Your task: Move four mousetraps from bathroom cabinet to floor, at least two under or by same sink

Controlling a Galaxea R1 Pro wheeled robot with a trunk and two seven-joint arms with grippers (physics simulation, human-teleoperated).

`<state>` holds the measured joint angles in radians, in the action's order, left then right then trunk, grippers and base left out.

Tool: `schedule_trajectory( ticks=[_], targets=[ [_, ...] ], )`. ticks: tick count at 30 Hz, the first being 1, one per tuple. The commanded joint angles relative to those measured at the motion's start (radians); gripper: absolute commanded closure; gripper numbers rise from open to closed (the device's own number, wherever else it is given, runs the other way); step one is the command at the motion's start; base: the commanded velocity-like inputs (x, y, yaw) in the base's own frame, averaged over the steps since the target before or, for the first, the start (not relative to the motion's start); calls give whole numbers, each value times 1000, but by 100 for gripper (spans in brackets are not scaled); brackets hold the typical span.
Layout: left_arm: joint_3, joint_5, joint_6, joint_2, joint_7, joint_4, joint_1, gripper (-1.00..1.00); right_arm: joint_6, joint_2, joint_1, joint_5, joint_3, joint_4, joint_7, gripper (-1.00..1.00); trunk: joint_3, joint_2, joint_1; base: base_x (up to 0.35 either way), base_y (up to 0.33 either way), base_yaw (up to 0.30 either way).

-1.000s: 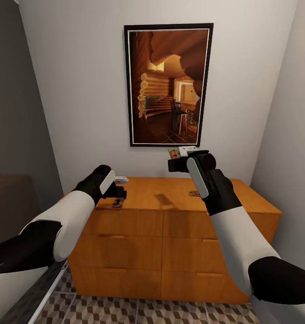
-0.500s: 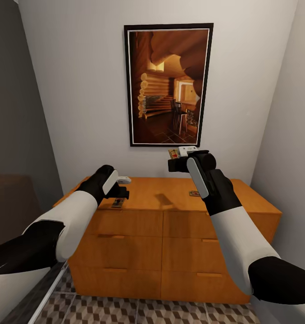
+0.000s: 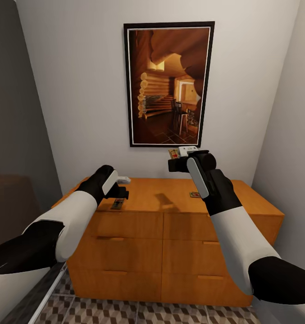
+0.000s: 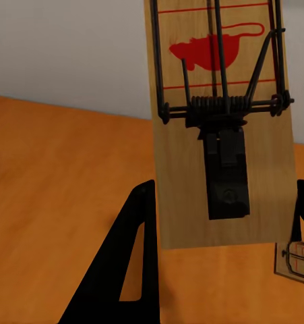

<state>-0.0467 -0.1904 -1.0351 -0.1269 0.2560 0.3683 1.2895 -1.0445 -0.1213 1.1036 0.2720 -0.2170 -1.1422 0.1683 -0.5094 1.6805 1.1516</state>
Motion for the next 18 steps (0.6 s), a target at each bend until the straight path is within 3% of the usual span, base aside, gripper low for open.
schedule_trajectory(
  ticks=[1, 18],
  targets=[
    [-5, -11, -3, 1, 8, 0, 1, -100, -3, 0, 1, 12, -1, -1, 10, 100, -1, 1, 0, 3, 0, 0],
    [-8, -13, 2, 4, 9, -27, 1, -100, -3, 0, 1, 13, -2, 0, 12, 100, -1, 1, 0, 0, 0, 0]
  ],
)
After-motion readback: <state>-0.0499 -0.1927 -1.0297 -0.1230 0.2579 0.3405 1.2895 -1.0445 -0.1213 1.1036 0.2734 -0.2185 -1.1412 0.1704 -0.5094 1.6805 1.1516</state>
